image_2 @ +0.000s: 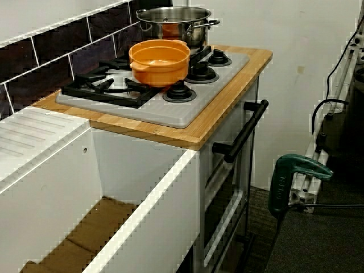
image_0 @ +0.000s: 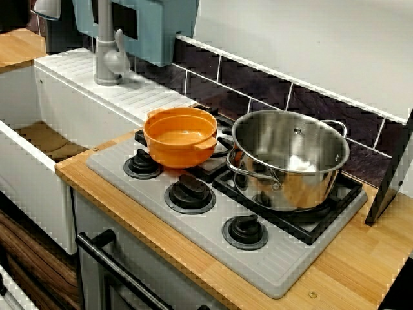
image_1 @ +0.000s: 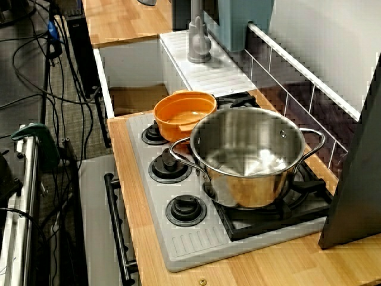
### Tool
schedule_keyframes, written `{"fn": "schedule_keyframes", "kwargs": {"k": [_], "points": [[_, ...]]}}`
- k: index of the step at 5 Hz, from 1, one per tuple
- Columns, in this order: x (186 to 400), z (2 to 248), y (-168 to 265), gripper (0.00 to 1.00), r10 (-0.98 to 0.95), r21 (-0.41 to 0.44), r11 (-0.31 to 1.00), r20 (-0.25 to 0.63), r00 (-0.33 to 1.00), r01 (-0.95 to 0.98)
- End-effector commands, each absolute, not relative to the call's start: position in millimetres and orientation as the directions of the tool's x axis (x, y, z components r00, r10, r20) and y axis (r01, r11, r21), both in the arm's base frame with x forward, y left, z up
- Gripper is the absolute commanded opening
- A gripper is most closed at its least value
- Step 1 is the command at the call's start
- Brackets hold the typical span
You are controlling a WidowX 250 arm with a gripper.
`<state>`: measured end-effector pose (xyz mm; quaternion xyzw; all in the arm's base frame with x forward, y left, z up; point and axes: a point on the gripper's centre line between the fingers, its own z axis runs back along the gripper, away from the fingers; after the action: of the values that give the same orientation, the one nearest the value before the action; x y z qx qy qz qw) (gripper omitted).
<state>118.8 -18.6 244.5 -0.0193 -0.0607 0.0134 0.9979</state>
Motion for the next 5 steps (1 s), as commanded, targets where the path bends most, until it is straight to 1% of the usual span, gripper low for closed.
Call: {"fn": "schedule_keyframes", "kwargs": {"k": [1,2,3,4,5], "points": [[118.8,244.5,-18.6,1.00,0.029,-0.040,0.999,0.121,0.992,-0.024],[168.8,225.9,-0.3,1.00,0.044,-0.005,0.999,0.148,0.988,-0.043],[217.1,203.4,10.6,1.00,0.063,0.068,0.995,0.206,0.977,-0.078],[258.0,185.1,9.3,1.00,0.006,0.109,0.994,0.201,0.980,-0.029],[288.4,165.2,6.2,1.00,-0.193,0.172,0.973,0.224,0.955,0.157]]}}
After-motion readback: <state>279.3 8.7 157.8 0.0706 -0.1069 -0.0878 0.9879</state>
